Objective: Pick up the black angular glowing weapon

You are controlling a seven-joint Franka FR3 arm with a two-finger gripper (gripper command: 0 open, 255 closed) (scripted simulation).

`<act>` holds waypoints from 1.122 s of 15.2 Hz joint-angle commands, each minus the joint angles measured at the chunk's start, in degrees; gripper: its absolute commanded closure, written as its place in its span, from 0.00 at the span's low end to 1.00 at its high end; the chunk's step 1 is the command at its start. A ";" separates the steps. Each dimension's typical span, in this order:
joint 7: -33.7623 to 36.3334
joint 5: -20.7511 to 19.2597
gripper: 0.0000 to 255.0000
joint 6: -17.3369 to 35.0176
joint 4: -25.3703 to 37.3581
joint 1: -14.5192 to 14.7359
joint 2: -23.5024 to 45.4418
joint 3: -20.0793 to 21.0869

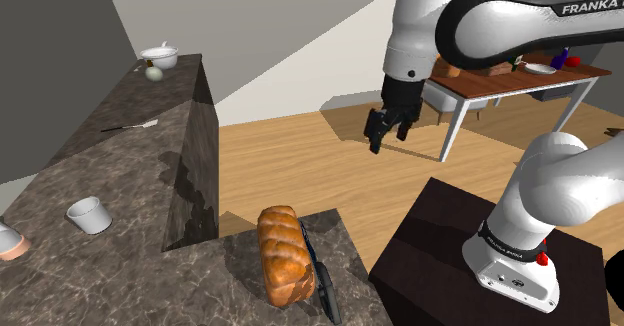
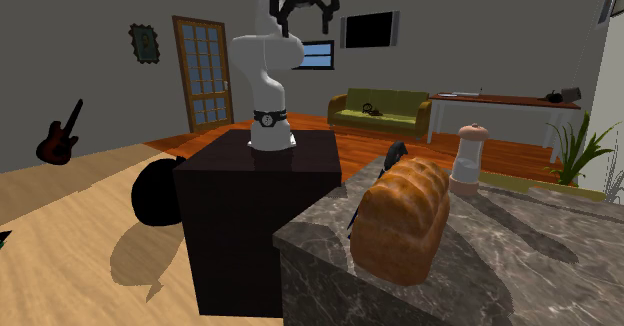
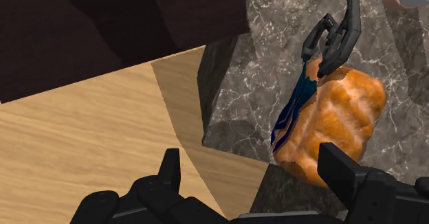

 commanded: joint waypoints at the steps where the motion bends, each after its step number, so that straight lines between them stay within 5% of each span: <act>1: 3.23 1.63 0.00 3.17 -1.21 0.17 2.02 2.82; 11: 19.71 6.87 0.00 18.77 -2.49 -0.56 16.62 17.72; 17: 32.66 2.95 0.00 29.18 0.60 -4.30 30.97 27.62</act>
